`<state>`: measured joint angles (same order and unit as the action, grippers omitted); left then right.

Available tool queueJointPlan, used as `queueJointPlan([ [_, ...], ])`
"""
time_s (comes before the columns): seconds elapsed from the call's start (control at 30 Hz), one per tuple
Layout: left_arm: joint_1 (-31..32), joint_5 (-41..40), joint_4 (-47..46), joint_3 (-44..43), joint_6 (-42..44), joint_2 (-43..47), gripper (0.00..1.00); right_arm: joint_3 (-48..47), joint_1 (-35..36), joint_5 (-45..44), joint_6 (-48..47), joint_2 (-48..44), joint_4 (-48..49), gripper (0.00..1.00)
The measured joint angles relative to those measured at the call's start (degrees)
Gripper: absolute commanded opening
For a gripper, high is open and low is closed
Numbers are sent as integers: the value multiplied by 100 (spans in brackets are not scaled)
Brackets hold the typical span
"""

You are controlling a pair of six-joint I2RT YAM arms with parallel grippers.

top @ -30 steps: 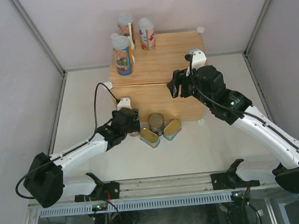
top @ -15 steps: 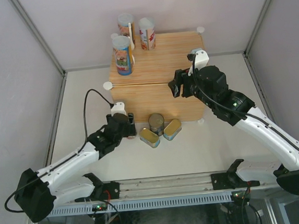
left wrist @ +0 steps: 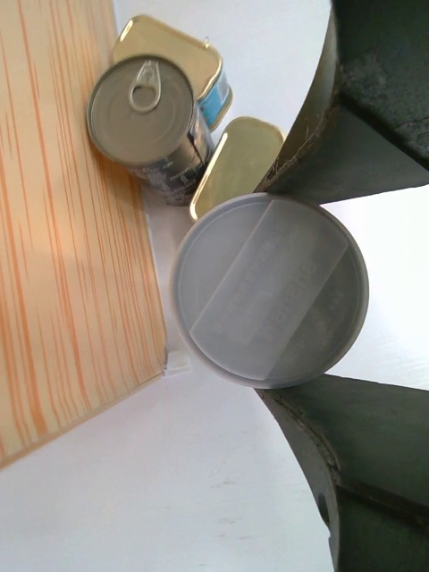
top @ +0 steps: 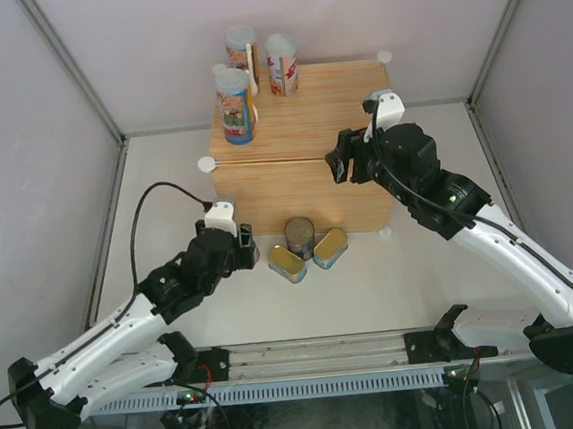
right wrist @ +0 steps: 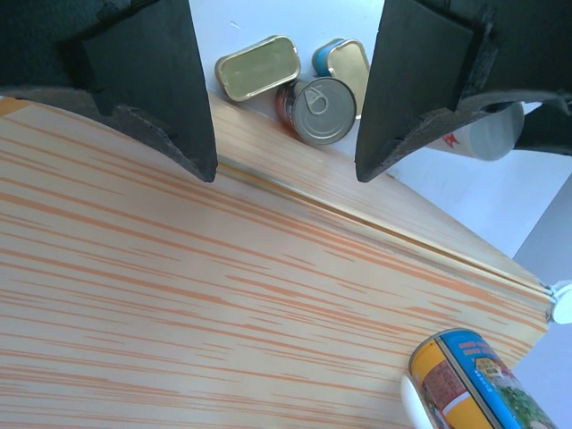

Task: Place and organize the canned foods onto the counter
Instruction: Pick up the canned food from the center of the board, then place the canned food on the counter.

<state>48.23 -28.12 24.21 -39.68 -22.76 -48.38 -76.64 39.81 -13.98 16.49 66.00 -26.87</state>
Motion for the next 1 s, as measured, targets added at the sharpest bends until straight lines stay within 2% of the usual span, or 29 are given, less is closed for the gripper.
queueJointPlan([
  [0.5,885,-68,938,-1926,730,118,0,-367,0,-184,-4,0,-127,64],
  [1.0,1104,-323,940,-3322,1381,-741,0,-566,46,-260,-9,2,-133,64],
])
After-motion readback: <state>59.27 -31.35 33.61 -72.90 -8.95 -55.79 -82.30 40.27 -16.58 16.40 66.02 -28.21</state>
